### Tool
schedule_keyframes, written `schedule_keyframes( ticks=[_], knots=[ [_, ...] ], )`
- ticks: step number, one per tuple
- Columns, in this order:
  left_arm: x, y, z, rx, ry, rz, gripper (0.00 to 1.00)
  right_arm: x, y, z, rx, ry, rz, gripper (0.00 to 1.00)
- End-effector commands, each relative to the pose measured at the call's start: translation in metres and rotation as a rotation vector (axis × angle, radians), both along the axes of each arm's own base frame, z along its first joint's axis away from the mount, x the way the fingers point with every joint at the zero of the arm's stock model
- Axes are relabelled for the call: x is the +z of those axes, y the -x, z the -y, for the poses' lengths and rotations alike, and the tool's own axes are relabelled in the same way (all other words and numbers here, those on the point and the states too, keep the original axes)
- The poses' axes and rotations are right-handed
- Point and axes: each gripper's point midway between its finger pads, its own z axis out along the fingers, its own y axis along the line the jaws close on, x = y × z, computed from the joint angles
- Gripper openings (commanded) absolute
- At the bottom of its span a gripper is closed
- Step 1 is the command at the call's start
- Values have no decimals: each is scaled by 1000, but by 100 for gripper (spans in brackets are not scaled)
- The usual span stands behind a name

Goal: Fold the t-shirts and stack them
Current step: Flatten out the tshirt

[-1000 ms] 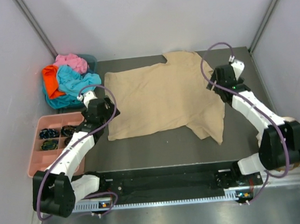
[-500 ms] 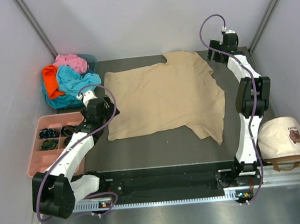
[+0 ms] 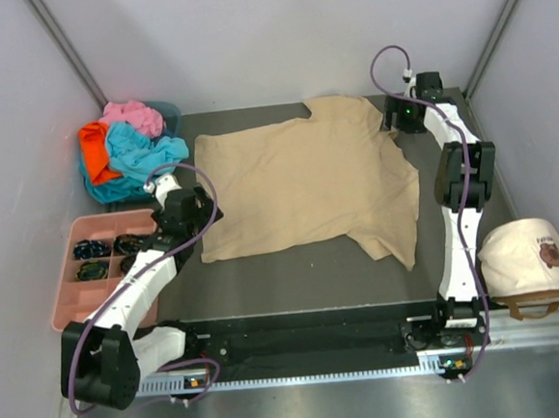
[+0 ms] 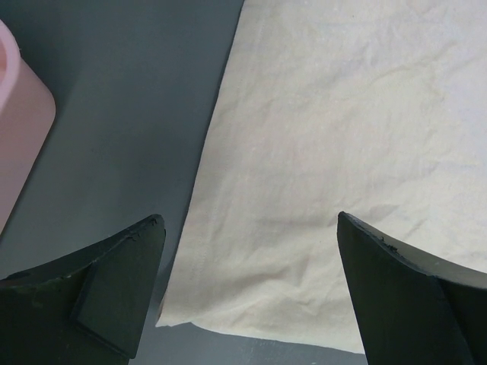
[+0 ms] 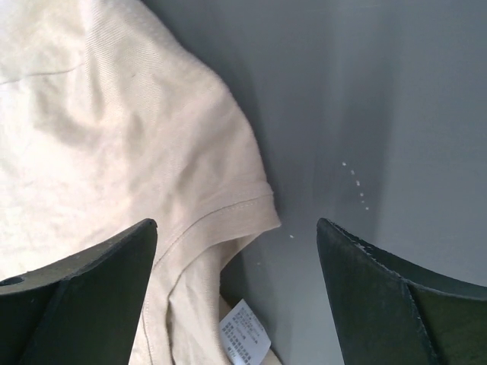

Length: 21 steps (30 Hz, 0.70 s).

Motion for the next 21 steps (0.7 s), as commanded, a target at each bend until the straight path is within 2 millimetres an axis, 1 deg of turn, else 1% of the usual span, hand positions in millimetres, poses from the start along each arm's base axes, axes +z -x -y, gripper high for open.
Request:
schedule_keyframes(
  ticks=[1, 7, 9, 14, 16, 19, 20, 21],
  knots=[
    [10, -4, -1, 19, 3, 47, 99, 5, -4, -12, 69, -28, 22, 84],
    [8, -3, -4, 32, -3, 47, 99, -9, -3, -13, 86, -35, -6, 83],
    [8, -2, -6, 38, -8, 45, 99, -9, -5, -15, 92, -37, -10, 82],
    [5, 0, -9, 54, -11, 42, 99, -17, -8, -17, 101, -46, -17, 80],
    [4, 0, -9, 57, -9, 39, 99, -16, -10, -19, 106, -55, -11, 77],
    [4, 0, -9, 62, -5, 38, 99, -18, -11, -19, 108, -61, -11, 67],
    [4, 0, -9, 62, -5, 38, 99, -18, -11, -20, 108, -62, -12, 60],
    [4, 0, -9, 63, -5, 36, 99, -20, -11, -20, 110, -63, -14, 55]
  ],
)
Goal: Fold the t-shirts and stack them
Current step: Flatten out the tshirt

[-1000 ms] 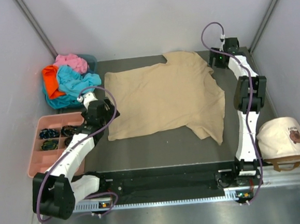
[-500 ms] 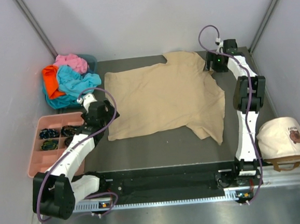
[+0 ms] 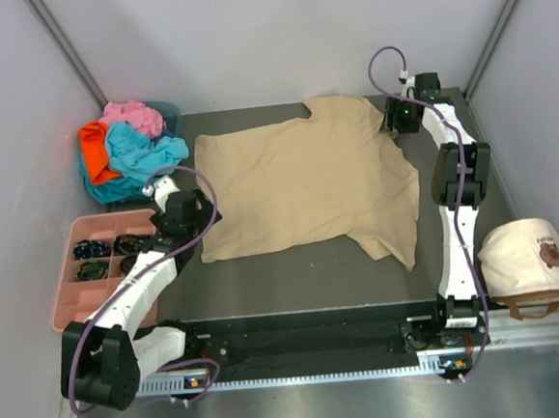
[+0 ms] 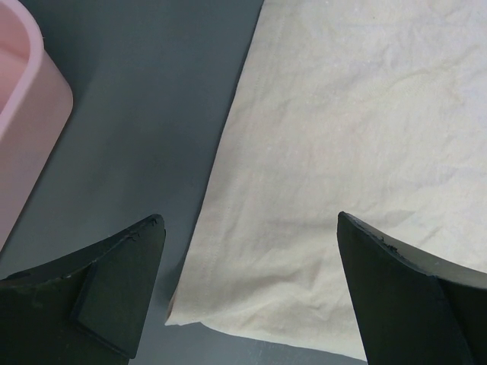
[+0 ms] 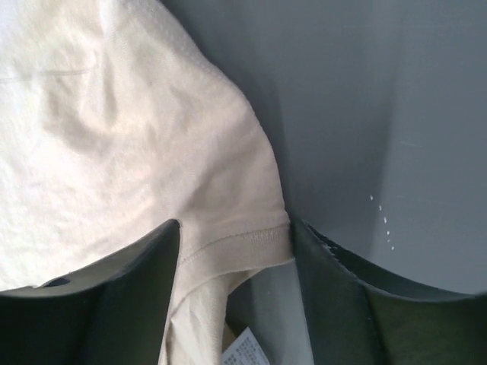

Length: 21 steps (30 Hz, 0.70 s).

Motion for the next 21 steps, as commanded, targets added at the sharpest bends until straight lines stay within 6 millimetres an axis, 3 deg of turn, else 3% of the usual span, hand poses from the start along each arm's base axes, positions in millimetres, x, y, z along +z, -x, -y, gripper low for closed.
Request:
schedule_keyframes(
  ticks=[1, 2, 4, 5, 7, 14, 21],
  knots=[
    [10, -4, -1, 24, 10, 45, 99, -9, -1, -7, 29, -18, -14, 50],
    [10, -4, -2, 30, 10, 46, 99, -9, -1, -7, 29, -20, -14, 38],
    [9, -3, -3, 30, 7, 40, 99, -12, 0, -7, 30, -16, -19, 24],
    [10, -3, -3, 33, 7, 44, 99, -13, 0, -6, 24, -11, -23, 11],
    [9, -1, -4, 35, 3, 40, 99, -16, 1, -1, 5, 11, -31, 0],
    [9, 0, -6, 38, -4, 39, 99, -22, 6, 34, -146, 41, -65, 0],
    [11, 2, -8, 43, -17, 38, 99, -12, 9, 77, -383, 4, -75, 0]
  ],
)
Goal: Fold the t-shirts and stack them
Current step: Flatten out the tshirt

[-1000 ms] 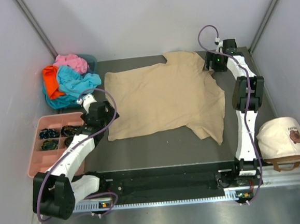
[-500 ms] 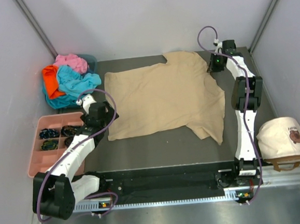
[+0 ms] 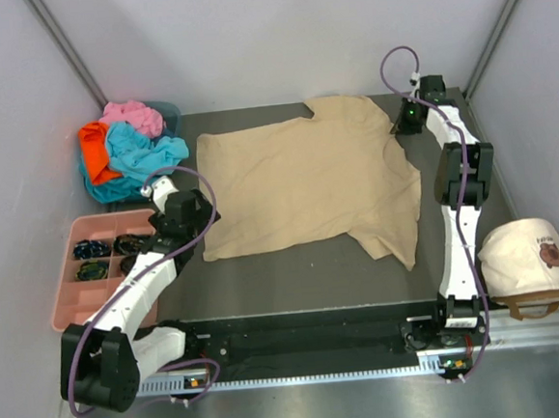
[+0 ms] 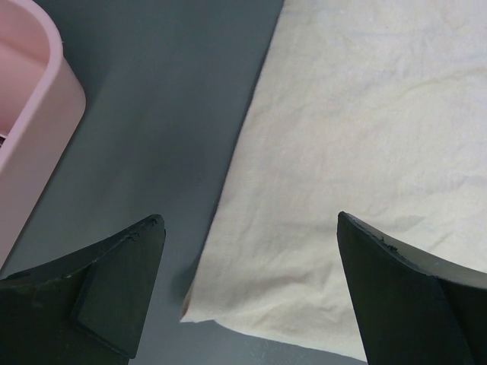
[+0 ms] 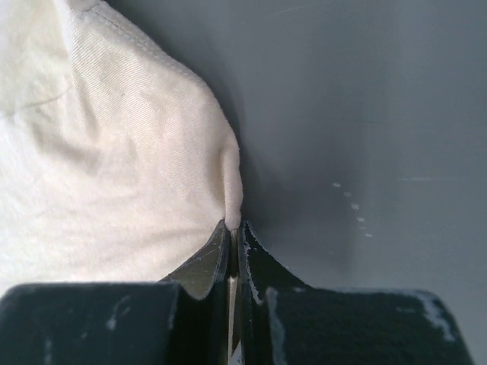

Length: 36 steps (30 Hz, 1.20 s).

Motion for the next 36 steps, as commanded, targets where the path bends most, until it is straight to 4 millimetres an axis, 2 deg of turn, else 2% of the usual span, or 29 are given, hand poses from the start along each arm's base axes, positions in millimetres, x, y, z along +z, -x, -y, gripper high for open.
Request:
schedule_keyframes(
  ticks=[1, 5, 9, 10, 11, 12, 13, 14, 16, 17, 19, 20, 21, 22, 23, 24, 26, 27, 28, 30, 31, 32, 33, 35, 36],
  knots=[
    [10, 1, -4, 21, -9, 36, 99, 1, 10, 64, -244, 78, -41, 0],
    [10, 1, -5, 21, -9, 36, 99, 3, 13, 85, -356, 98, -55, 0],
    [10, 1, -5, 23, -10, 36, 99, 4, 14, 92, -383, 76, -57, 0],
    [10, 1, -5, 23, -10, 36, 99, 4, 14, 92, -385, 71, -59, 8],
    [10, 1, -4, 21, -10, 37, 99, 4, 15, 92, -387, 68, -60, 21],
    [10, 0, -4, 19, -9, 37, 99, 5, 15, 92, -389, 65, -54, 35],
    [9, 0, -4, 19, -8, 36, 99, 19, 14, 91, -389, 62, -24, 58],
    [9, 0, -4, 18, -9, 37, 99, 13, 23, 91, -403, 61, -38, 71],
    [8, -1, -3, 14, -8, 34, 99, 28, 23, 95, -432, 70, 19, 95],
    [9, -1, -2, 11, -5, 37, 99, 45, 32, 100, -468, 93, 43, 97],
    [9, -1, -1, 5, -3, 36, 99, 70, 37, 105, -504, 103, 108, 99],
    [10, -1, 0, -2, -2, 37, 99, 87, 50, 102, -521, 94, 131, 99],
    [10, -1, 1, -10, 3, 40, 98, 101, 54, 97, -521, 87, 159, 99],
    [13, -1, 4, -24, 14, 45, 98, 108, 61, 93, -528, 82, 167, 99],
    [13, -2, 6, -31, 16, 50, 97, 99, 74, 86, -529, 74, 138, 99],
    [14, -2, 8, -38, 23, 53, 96, 124, 82, 77, -518, 64, 178, 99],
    [15, -4, 12, -59, 32, 57, 95, 117, 101, 51, -485, 65, 142, 99],
    [16, -5, 13, -66, 36, 60, 95, 130, 109, 42, -469, 71, 163, 99],
    [16, -7, 15, -71, 39, 58, 95, 130, 119, 20, -433, 86, 145, 99],
    [15, -9, 19, -90, 45, 53, 95, 118, 143, 11, -431, 127, 102, 99],
    [16, -10, 20, -96, 45, 54, 95, 132, 155, -7, -404, 119, 128, 99],
    [16, -11, 21, -98, 44, 56, 95, 112, 177, -23, -382, 121, 71, 99],
    [14, -11, 20, -99, 42, 51, 95, 110, 190, -33, -369, 115, 64, 99],
    [14, -11, 20, -93, 46, 54, 95, 97, 233, -49, -349, 122, 25, 99],
    [13, -9, 20, -87, 52, 57, 95, 94, 248, -50, -356, 125, 10, 99]
  ],
)
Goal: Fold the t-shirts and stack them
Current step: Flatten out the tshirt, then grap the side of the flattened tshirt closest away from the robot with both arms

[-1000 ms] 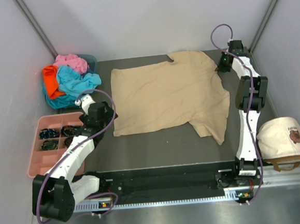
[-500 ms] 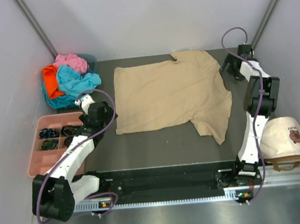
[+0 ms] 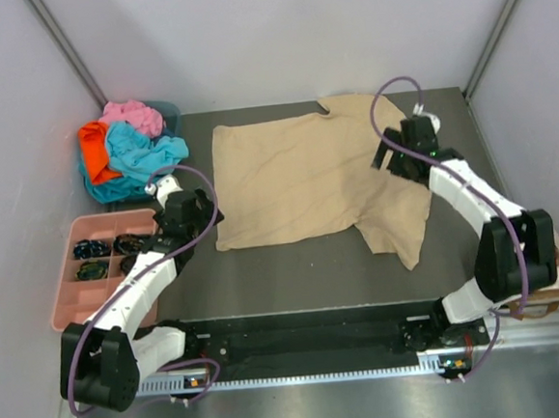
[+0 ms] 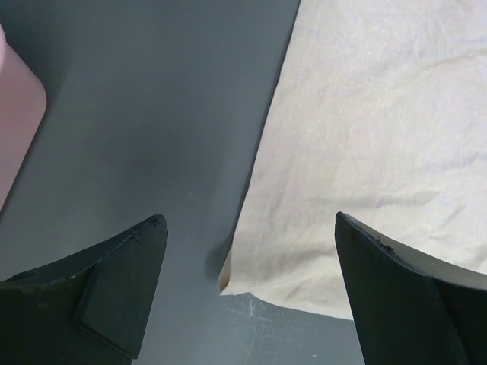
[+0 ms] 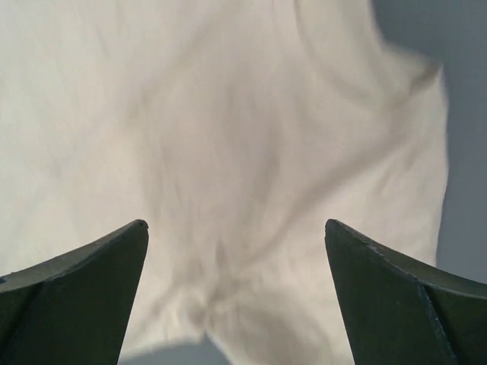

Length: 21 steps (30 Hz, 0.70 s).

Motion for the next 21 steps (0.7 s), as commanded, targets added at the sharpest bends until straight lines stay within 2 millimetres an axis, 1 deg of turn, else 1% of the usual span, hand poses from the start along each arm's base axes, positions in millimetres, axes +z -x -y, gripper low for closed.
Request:
schedule_keyframes(
  ticks=[1, 2, 4, 5, 6, 7, 8, 9, 12, 13, 14, 15, 16, 17, 21],
  knots=[
    [13, -8, 6, -6, 30, 64, 95, -27, 89, -6, -49, 7, -102, 99],
    [13, -7, 6, -3, 35, 66, 95, -29, 102, -7, -69, -16, -105, 99],
    [8, -4, 6, 6, 48, 67, 95, -44, 139, 0, -86, -16, -156, 99],
    [7, -3, 6, 5, 53, 67, 95, -30, 148, 4, -110, -28, -104, 99],
    [5, -3, 8, 2, 56, 59, 95, -32, 165, 6, -110, -21, -130, 99],
    [4, -3, 9, -2, 57, 57, 95, -34, 176, 10, -118, -15, -138, 99],
    [2, -3, 10, -6, 55, 51, 95, -22, 184, 14, -133, -14, -101, 99],
    [0, -4, 10, -10, 52, 46, 95, -25, 197, 18, -145, -4, -132, 99],
    [-1, -7, 13, -26, 43, 38, 95, -19, 215, 21, -165, -23, -125, 99],
    [0, -9, 13, -26, 38, 41, 94, -24, 224, 20, -163, -33, -150, 99],
    [1, -9, 13, -26, 36, 43, 95, -26, 229, 15, -164, -68, -158, 98],
    [0, -10, 13, -26, 35, 40, 95, -26, 233, 14, -165, -85, -151, 94],
    [1, -11, 13, -26, 36, 47, 95, -36, 240, 12, -161, -90, -176, 93],
    [1, -11, 14, -27, 37, 45, 95, -41, 244, 9, -174, -113, -189, 91],
    [-4, -14, 18, -37, 49, 36, 95, -49, 250, -3, -182, -157, -188, 80]
  ],
)
